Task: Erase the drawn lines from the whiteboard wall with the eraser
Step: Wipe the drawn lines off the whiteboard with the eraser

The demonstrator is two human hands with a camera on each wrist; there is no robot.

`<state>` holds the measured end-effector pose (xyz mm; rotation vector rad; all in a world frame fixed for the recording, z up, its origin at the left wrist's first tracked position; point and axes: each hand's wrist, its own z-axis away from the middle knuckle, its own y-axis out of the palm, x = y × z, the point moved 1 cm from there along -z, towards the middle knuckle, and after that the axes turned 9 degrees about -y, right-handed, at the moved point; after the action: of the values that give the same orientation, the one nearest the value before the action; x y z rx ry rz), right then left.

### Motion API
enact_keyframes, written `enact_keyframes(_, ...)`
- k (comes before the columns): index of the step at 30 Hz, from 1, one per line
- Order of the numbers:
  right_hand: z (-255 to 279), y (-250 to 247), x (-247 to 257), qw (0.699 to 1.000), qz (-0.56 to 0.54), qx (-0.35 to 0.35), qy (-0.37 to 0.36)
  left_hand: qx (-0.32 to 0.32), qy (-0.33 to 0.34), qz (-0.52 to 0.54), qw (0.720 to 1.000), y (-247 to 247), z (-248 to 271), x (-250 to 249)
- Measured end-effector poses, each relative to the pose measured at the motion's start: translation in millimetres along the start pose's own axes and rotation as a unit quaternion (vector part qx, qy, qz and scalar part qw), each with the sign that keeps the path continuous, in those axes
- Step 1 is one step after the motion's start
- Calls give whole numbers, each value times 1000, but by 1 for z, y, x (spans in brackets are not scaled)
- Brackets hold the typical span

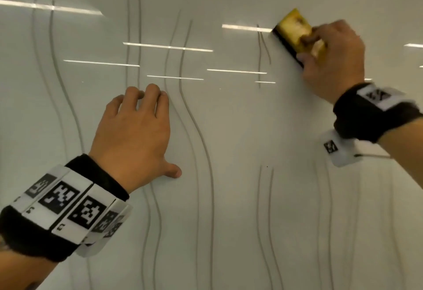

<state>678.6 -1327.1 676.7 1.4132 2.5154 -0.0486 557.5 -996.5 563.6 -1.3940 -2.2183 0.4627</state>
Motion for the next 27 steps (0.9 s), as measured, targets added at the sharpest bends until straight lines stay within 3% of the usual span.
enact_keyframes(1, -14, 3, 0, 999, 0, 3, 39, -2, -1, 2, 1000, 0, 0, 0)
enact_keyframes(3, -5, 8, 20, 999, 12, 17, 43, 0, -1, 7, 1000, 0, 0, 1)
enact_keyframes(5, 40, 4, 54, 999, -14, 41, -23, 6, 0, 13, 1000, 0, 0, 1)
enact_keyframes(8, 124, -9, 97, 974, -60, 139, -167, 19, 0, 11, 1000, -2, 0, -1)
enact_keyframes(10, 109, -15, 88, 955, -63, 178, -227, 17, 0, 6, 1000, -4, 0, -2)
enact_keyframes(12, 56, -6, 64, 970, -30, 144, -193, 14, 1, 9, 1000, -4, 0, -3)
enact_keyframes(15, -33, 3, 31, 999, 13, 41, 10, 15, -1, 28, 1000, -1, 0, -1)
enact_keyframes(16, -43, 6, 31, 997, 15, 38, 59, 13, 0, 37, 999, 0, 0, 0)
enact_keyframes(18, -26, 11, 59, 996, 21, 60, 65, 8, 14, 58, 998, 2, 2, 6)
enact_keyframes(21, 53, 8, 120, 990, -47, 100, -87, -26, 33, 88, 995, 2, 11, 31)
enact_keyframes(24, 108, 4, 148, 949, -85, 171, -249, -40, 10, 84, 996, 1, 16, 70)
enact_keyframes(27, 61, 12, 126, 956, -56, 157, -241, 7, -10, 63, 998, 5, 16, 96)
